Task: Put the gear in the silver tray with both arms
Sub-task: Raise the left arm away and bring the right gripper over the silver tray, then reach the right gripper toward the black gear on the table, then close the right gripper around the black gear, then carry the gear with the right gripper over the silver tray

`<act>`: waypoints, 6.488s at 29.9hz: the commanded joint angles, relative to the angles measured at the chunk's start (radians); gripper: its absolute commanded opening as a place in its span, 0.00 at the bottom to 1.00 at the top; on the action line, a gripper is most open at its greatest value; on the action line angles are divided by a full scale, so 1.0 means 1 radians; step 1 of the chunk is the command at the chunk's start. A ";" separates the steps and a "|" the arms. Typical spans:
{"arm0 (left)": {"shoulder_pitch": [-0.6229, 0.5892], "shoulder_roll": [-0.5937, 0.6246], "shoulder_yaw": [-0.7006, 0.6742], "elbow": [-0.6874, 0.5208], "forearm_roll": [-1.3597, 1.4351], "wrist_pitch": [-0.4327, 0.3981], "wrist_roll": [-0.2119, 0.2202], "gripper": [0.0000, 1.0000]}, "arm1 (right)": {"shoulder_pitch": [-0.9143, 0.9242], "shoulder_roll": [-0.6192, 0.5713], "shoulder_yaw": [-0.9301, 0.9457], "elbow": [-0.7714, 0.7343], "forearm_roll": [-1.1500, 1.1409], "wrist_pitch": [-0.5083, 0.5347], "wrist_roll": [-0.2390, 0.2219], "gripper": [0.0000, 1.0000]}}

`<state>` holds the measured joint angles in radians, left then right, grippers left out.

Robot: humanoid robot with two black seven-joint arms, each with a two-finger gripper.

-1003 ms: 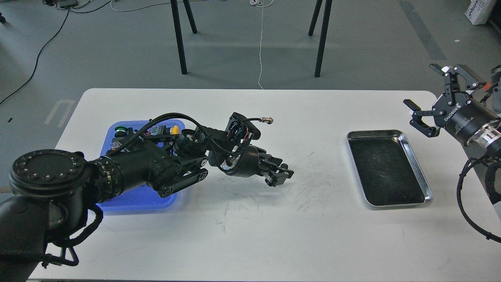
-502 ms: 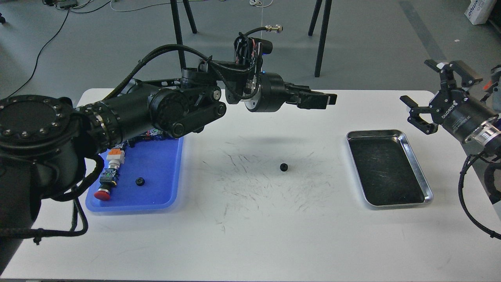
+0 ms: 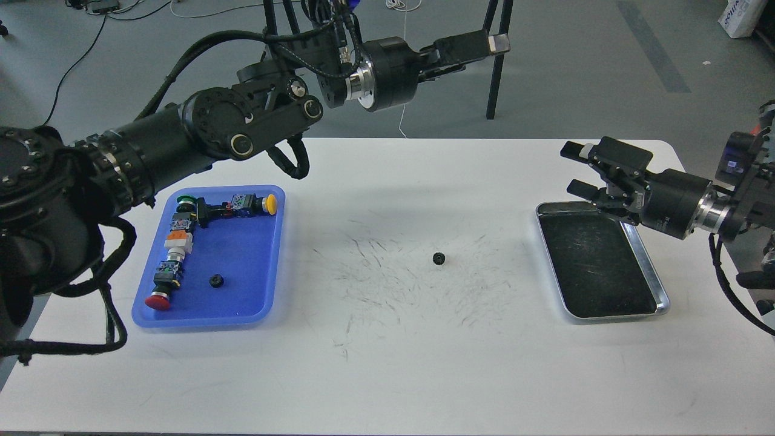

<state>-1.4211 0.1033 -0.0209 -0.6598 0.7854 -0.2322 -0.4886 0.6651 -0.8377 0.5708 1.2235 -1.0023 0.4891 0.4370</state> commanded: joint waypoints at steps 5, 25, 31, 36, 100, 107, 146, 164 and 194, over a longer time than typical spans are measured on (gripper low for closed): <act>0.014 0.064 -0.100 0.002 -0.052 0.001 0.000 1.00 | 0.002 -0.030 -0.002 0.163 -0.597 0.000 0.052 0.99; 0.057 0.105 -0.159 0.002 -0.198 -0.004 0.000 1.00 | 0.041 -0.054 -0.130 0.165 -0.679 0.000 0.052 0.99; 0.077 0.107 -0.159 0.003 -0.227 0.001 0.000 1.00 | 0.044 -0.024 -0.146 0.091 -0.771 -0.033 0.052 0.99; 0.090 0.107 -0.162 0.003 -0.229 0.004 0.000 1.00 | 0.059 0.078 -0.147 -0.028 -0.799 -0.116 0.052 0.99; 0.133 0.115 -0.163 0.003 -0.227 0.005 0.000 1.00 | 0.337 0.509 -0.517 -0.335 -0.898 -0.184 0.052 0.92; 0.134 0.118 -0.163 0.003 -0.227 0.005 0.000 1.00 | 0.344 0.546 -0.517 -0.383 -0.898 -0.184 0.052 0.82; 0.137 0.136 -0.162 0.003 -0.227 0.005 0.000 1.00 | 0.344 0.664 -0.520 -0.530 -0.897 -0.184 0.049 0.47; 0.145 0.142 -0.162 0.003 -0.227 0.005 0.000 1.00 | 0.355 0.678 -0.557 -0.529 -0.897 -0.181 0.029 0.23; 0.165 0.151 -0.159 0.006 -0.224 0.004 0.000 1.00 | 0.522 0.568 -0.572 -0.515 -0.710 -0.121 0.049 0.07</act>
<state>-1.2627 0.2539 -0.1797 -0.6533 0.5602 -0.2284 -0.4887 1.1692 -0.2342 -0.0011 0.7069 -1.7406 0.3495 0.4824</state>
